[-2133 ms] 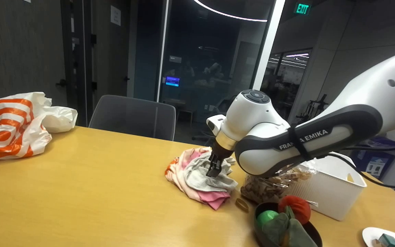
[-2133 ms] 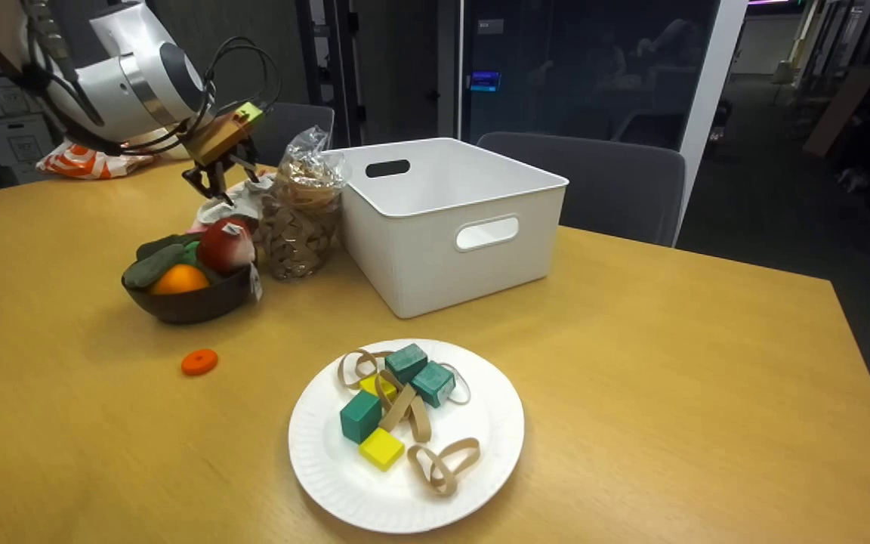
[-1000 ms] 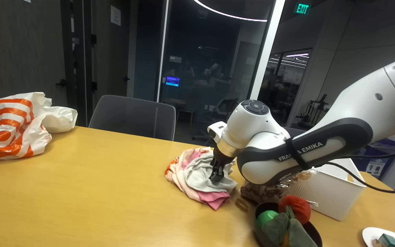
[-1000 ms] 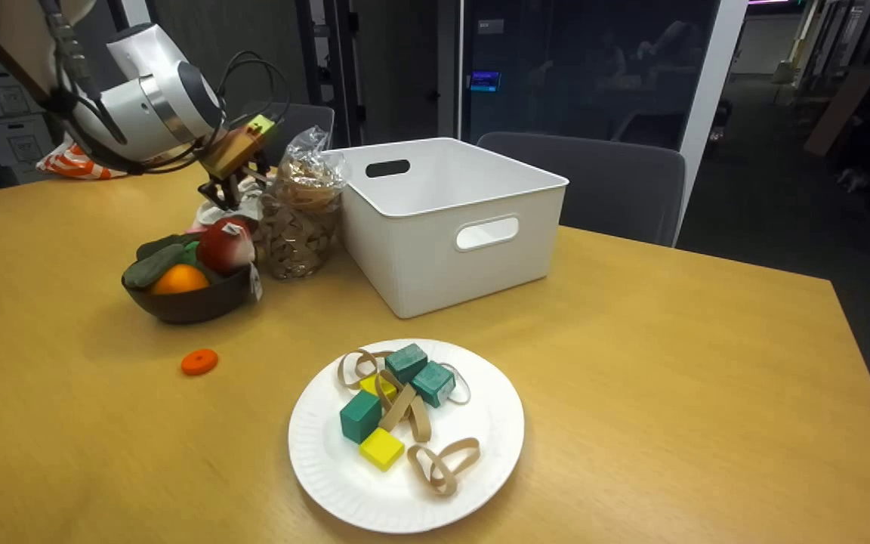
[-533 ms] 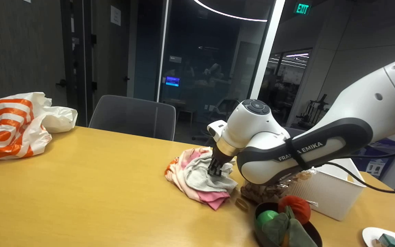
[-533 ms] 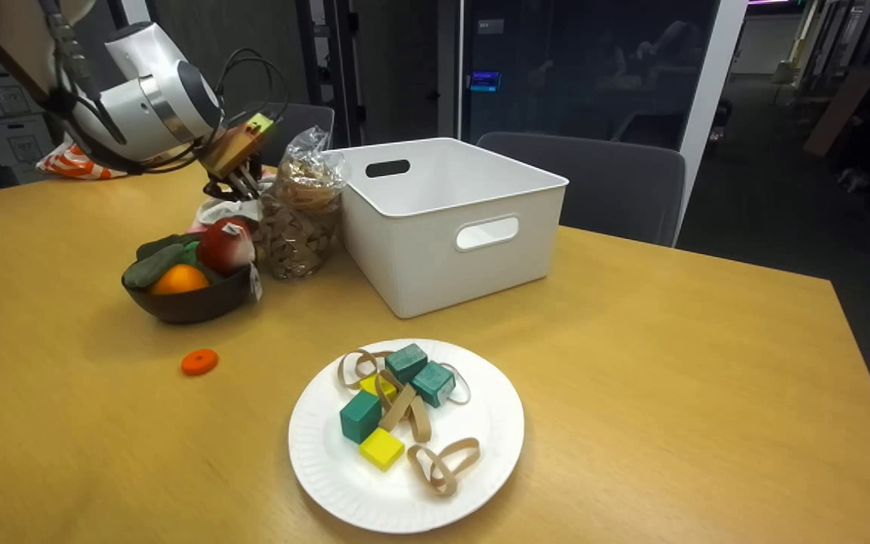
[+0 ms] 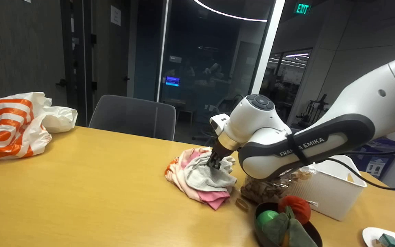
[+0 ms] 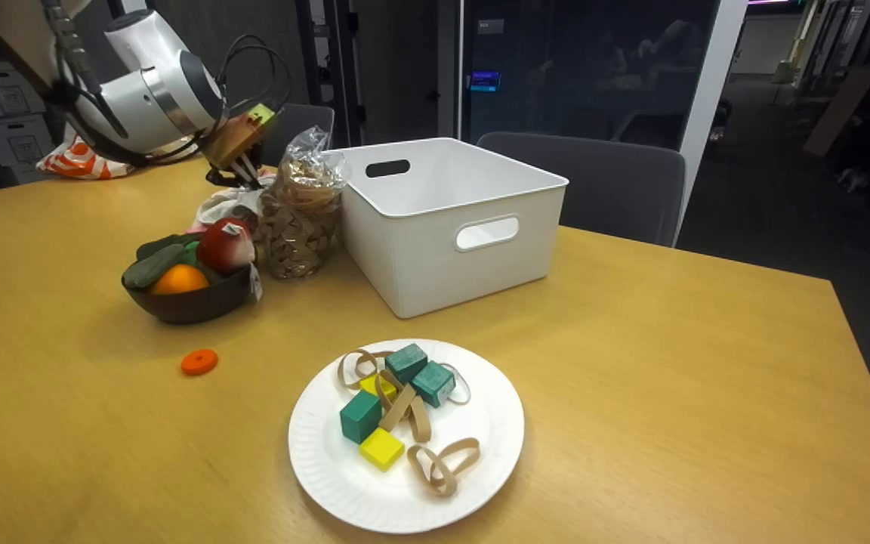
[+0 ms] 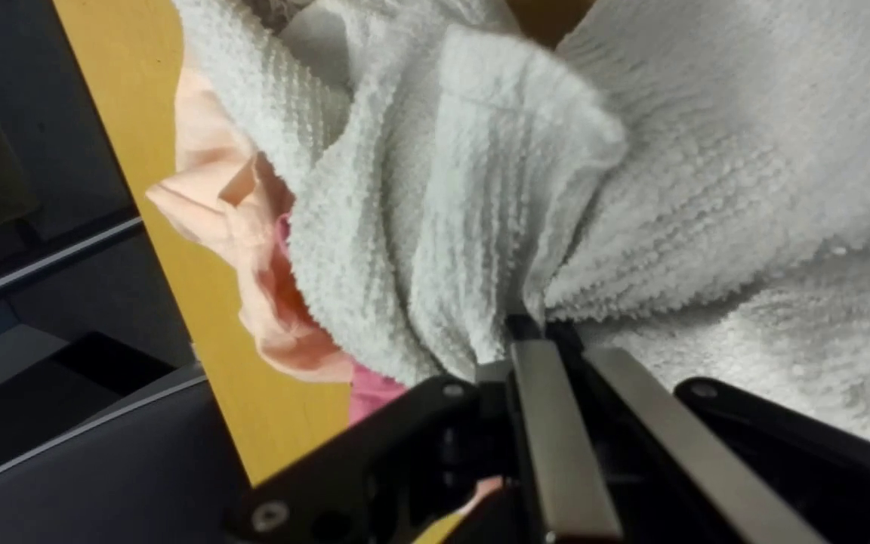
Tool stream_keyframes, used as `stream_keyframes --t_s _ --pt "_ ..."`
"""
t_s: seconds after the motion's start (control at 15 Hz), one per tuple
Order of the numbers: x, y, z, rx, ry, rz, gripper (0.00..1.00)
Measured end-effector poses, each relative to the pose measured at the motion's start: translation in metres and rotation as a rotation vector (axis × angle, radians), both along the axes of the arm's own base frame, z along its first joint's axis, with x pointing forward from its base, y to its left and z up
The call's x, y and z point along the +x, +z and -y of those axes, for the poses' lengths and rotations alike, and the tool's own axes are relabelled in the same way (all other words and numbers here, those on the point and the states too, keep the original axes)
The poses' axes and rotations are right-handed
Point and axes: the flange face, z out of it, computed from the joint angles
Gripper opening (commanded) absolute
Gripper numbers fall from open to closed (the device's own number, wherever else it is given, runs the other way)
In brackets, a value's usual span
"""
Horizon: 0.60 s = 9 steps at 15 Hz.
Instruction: Unfold the white towel and the peach and pink shirts
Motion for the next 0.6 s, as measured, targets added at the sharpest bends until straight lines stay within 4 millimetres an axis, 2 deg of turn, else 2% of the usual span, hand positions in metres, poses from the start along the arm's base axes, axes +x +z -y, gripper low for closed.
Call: stream_keyframes --t_s 0.6 --pt "0.005 0.106 0.017 0.179 -0.084 0.122 0.07"
